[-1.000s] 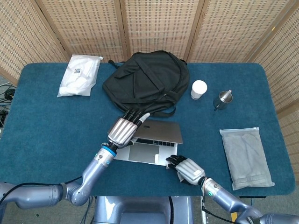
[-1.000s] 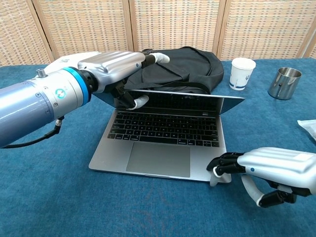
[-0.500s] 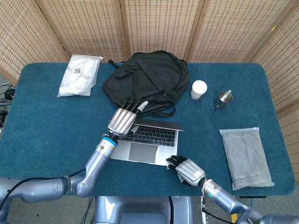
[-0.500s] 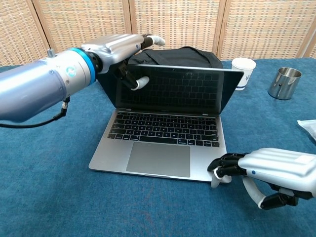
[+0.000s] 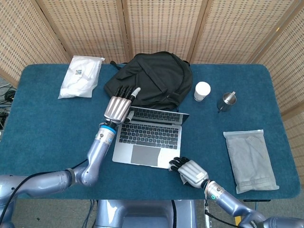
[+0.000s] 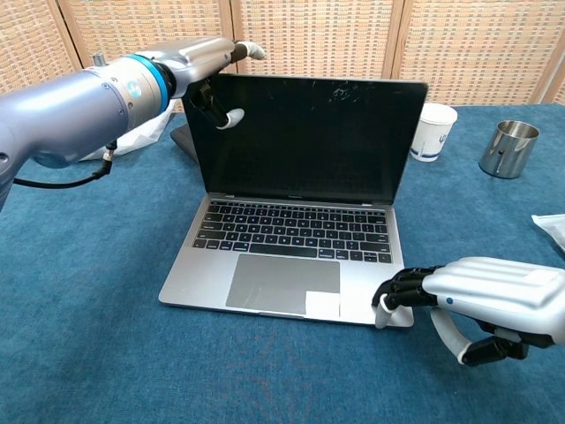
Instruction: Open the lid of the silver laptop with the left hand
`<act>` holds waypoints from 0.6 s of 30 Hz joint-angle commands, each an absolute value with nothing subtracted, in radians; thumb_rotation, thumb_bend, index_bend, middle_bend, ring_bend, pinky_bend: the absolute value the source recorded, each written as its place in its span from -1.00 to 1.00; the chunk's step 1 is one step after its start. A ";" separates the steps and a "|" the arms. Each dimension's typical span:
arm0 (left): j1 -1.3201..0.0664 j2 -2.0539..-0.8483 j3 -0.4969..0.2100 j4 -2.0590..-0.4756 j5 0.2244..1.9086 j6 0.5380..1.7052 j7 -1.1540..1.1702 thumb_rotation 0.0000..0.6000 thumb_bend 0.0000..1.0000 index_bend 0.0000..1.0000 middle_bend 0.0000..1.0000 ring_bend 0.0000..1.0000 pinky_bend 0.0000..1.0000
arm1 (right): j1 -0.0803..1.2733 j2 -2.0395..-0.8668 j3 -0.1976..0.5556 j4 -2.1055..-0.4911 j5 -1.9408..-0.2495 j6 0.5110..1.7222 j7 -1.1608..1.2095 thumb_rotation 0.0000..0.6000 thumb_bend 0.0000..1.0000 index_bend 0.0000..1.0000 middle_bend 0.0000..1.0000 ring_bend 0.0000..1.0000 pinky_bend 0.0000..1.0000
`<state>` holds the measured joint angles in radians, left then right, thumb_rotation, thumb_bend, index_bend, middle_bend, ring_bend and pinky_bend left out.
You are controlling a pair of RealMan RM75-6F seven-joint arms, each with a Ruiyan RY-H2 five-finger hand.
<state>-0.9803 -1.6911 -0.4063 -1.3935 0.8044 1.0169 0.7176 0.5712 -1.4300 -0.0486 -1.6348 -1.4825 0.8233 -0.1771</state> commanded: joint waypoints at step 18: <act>-1.029 -1.706 -0.432 -1.241 0.757 1.004 0.630 1.00 -0.06 -1.00 -1.00 -1.00 -1.00 | 0.584 -1.410 -0.050 -1.665 -1.445 0.825 -0.221 1.00 1.00 -0.52 -0.50 -0.82 -0.71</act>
<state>-1.0257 -1.7030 -0.4292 -1.2483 0.7636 1.0052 0.6356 0.5831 -1.4103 -0.0498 -1.6646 -1.4453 0.8246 -0.2199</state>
